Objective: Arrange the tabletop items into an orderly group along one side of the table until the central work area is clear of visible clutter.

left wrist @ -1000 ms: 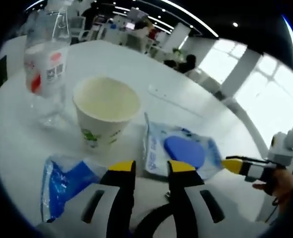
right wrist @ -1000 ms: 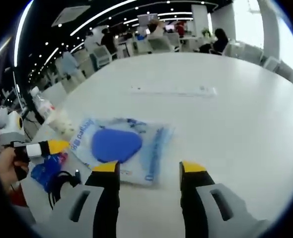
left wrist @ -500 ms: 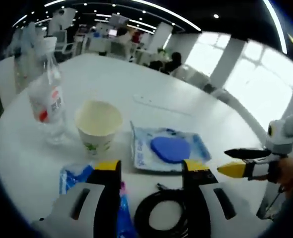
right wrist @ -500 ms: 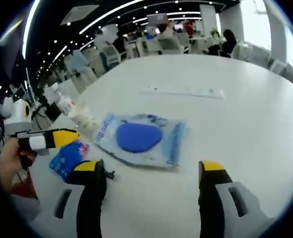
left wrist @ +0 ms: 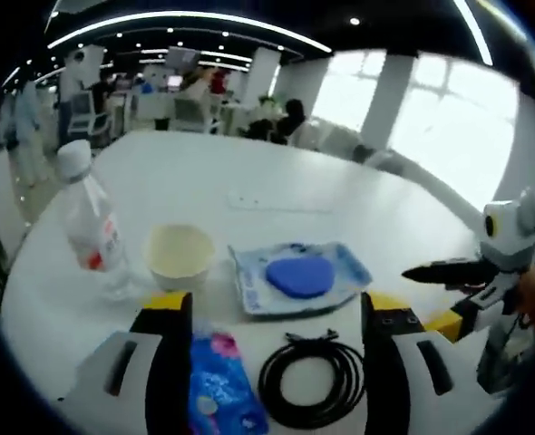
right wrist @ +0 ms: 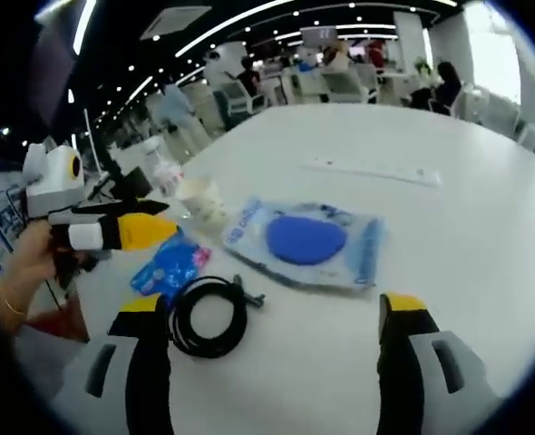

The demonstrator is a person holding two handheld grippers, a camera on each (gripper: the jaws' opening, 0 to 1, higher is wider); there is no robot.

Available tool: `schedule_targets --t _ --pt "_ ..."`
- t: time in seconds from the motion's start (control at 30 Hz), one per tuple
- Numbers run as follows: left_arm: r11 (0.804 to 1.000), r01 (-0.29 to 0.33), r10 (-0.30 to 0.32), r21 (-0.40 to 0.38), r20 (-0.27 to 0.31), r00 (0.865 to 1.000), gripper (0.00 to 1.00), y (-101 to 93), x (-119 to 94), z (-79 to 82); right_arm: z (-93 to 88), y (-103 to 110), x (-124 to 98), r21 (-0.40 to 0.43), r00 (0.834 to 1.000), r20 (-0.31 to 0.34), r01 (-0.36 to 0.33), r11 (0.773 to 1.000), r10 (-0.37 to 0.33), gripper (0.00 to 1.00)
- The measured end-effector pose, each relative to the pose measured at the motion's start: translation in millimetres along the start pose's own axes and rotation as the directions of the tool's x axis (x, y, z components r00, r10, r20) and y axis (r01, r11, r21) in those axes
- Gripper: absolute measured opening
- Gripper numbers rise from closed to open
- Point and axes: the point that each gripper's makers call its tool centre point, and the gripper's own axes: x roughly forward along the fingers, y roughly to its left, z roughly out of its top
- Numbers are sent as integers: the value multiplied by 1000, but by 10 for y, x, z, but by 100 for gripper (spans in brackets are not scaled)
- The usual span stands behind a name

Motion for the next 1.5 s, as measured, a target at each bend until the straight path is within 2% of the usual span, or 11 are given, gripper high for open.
schedule_targets --t 0.17,0.33,0.63,0.73,1.0,1.3,1.5 --pt "998 26 -25 54 -17 1000 91 -36 -121 -43 -81 140 27 -36 999 -22 -51 998 50 99" --pt "993 29 -28 118 -9 1000 98 -30 -250 -32 -116 258 71 -68 995 -36 -91 993 89 99" --pt "984 85 -88 158 10 996 99 -113 -464 29 -178 447 159 -116 987 -68 -152 982 144 99" --pt "973 104 -110 204 14 994 99 -171 -540 46 -178 527 197 -145 983 -74 -177 973 168 99" --pt "956 174 -177 236 -11 984 99 -310 -688 3 -189 651 288 -167 973 -83 -225 960 214 99" --pt "952 176 -172 252 -37 984 99 -272 -852 -118 -244 641 405 -200 970 -109 -237 951 219 96" --pt "945 142 -138 295 -36 990 99 -196 -930 -176 -216 654 473 -264 970 -98 -239 934 221 84"
